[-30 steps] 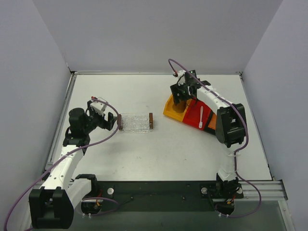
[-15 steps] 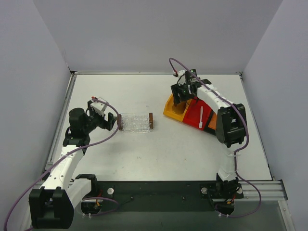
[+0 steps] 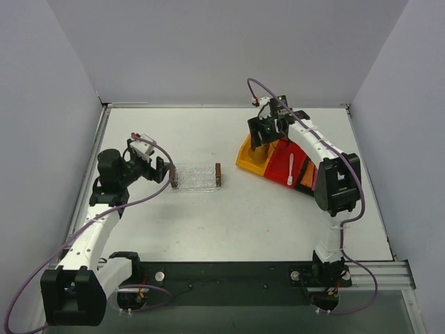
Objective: Prepare toiletry sets of a toothbrush and toothpaste on the tray
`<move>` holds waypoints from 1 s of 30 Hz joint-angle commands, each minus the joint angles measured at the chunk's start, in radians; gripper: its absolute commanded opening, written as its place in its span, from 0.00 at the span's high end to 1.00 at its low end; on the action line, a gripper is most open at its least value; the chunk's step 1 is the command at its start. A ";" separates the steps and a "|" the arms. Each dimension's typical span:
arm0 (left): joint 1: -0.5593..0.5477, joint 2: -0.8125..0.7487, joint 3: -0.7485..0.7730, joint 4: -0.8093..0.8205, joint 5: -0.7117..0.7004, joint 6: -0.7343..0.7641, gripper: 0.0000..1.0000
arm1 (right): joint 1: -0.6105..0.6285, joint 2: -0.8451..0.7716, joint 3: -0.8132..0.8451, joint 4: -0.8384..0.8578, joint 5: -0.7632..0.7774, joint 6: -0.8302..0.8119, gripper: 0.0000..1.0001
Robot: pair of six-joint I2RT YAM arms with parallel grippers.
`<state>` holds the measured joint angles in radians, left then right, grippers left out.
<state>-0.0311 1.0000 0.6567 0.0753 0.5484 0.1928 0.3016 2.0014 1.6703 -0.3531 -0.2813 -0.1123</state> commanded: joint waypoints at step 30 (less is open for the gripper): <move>-0.159 0.351 0.201 0.521 0.309 -0.651 0.15 | 0.100 -0.389 0.088 -0.041 -0.255 0.160 1.00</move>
<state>-0.1715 1.3087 0.7864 0.4335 0.7872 -0.2897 0.3782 1.7031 1.7058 -0.4522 -0.4461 0.0013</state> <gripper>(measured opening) 0.850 0.628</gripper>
